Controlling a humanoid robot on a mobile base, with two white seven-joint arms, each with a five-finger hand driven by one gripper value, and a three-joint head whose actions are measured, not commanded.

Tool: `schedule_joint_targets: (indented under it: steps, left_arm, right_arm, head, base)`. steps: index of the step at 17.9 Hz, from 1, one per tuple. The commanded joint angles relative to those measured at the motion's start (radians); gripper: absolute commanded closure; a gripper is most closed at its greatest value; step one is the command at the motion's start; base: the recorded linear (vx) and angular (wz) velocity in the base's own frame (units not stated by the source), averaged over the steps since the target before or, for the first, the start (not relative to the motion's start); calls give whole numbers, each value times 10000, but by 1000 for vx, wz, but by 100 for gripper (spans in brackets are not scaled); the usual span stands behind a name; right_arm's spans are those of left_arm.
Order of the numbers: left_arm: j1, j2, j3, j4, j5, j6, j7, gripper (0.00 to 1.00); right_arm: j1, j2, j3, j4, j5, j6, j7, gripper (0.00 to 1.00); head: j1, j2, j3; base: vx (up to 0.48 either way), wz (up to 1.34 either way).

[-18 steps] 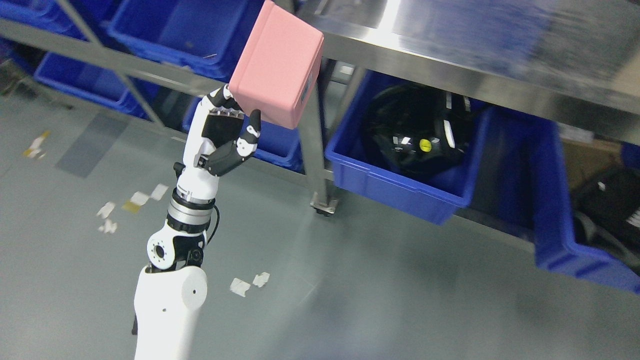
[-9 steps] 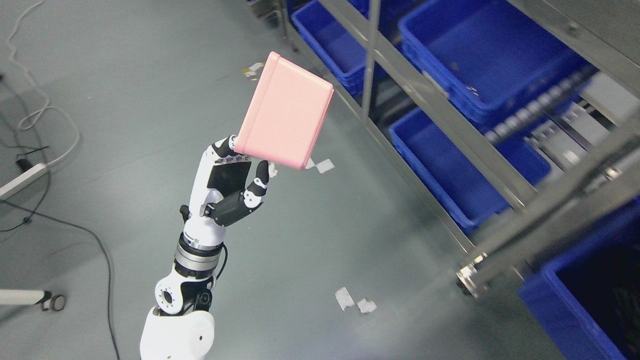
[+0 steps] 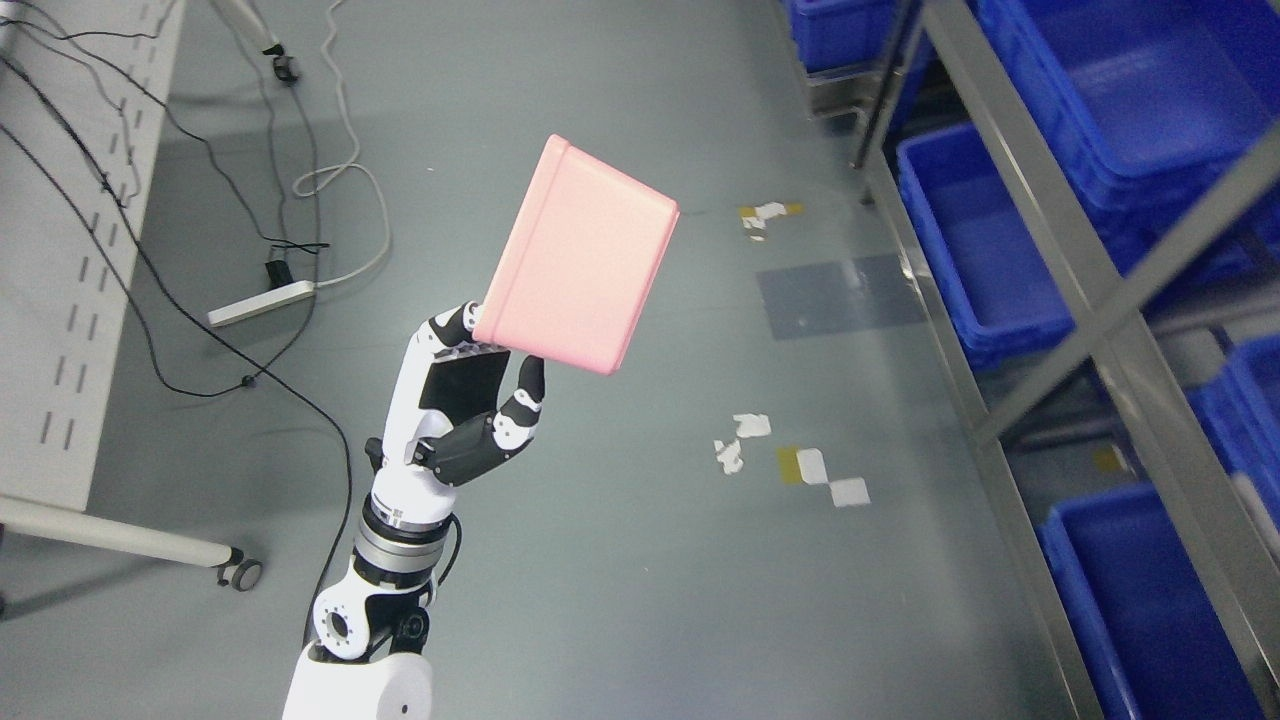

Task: Place storage box into left shelf container
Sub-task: 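Hold the pink box in the left hand while turning toward the shelving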

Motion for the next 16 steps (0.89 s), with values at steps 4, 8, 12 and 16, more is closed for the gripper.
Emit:
schedule_joint_targets:
  steps: [4,8,12,16]
  left_arm:
    - [429,174,-162,-336,0,-1,-35,98]
    - [552,174,-193,-320,-31,-1,-35,98]
    - [781,174,-239,-228,-107,-1,-51,98]
    - [1073,174,-377,-228,-214,-17,-66,98]
  right_arm:
    - [-28,-174,0,-174,-215,-21,-38,0]
    - [-43,-174,0,-174,-215,-6,-38,0]
    - [-28,-174,0,-174,-215,-6,-38,0]
    - [-43,-174,-15,-174,-215,-21,-38,0]
  head:
    - [0,0,0]
    - [0,0,0]
    - [0,0,0]
    - [0,0,0]
  base:
    - [600,606]
    - [626,466]
    - [614,219]
    - [674,108]
